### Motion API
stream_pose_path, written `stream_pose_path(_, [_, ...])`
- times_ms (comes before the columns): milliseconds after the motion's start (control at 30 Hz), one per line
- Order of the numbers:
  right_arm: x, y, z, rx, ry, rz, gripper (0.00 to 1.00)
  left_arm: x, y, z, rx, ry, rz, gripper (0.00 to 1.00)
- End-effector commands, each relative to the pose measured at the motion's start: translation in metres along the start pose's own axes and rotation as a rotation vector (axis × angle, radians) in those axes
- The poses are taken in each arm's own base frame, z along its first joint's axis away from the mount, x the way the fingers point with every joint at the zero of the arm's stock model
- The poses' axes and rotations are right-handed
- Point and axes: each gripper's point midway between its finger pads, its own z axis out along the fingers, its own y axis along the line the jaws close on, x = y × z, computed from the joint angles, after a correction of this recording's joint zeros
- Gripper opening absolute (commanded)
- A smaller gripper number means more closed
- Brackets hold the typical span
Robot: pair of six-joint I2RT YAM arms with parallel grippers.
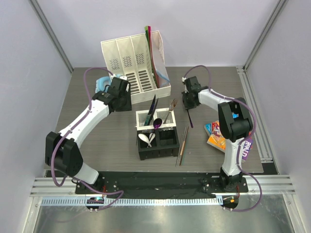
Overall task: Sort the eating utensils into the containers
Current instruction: Pick up the fork at the center of the board.
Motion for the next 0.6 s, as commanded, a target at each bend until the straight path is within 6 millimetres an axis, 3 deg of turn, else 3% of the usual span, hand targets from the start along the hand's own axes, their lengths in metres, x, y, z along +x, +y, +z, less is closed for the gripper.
stream_pose_path(0, [0.052, -0.010, 0.005, 0.079, 0.169, -0.013, 0.01, -0.007, 0.005, -0.016, -0.007, -0.046, -0.014, 0.37])
stream_pose_path(167, [0.051, -0.010, -0.007, 0.080, 0.158, 0.017, 0.01, -0.002, 0.009, -0.018, -0.014, -0.046, -0.021, 0.37])
stream_pose_path(267, [0.041, -0.007, -0.031, 0.063, 0.102, 0.048, 0.01, -0.003, 0.009, -0.020, -0.013, -0.050, -0.025, 0.37])
stream_pose_path(400, [0.016, 0.000, -0.073, 0.016, -0.016, 0.067, 0.01, -0.002, 0.009, -0.019, -0.015, -0.050, -0.031, 0.37])
stream_pose_path(433, [0.002, 0.002, -0.093, -0.004, -0.077, 0.072, 0.01, -0.002, 0.009, -0.018, -0.014, -0.051, -0.034, 0.37])
stream_pose_path(533, [-0.024, 0.012, -0.125, -0.069, -0.178, 0.085, 0.01, 0.000, 0.008, -0.016, -0.008, -0.047, -0.046, 0.37])
stream_pose_path(567, [-0.040, 0.014, -0.148, -0.084, -0.250, 0.090, 0.01, 0.000, 0.007, -0.016, -0.006, -0.050, -0.051, 0.37])
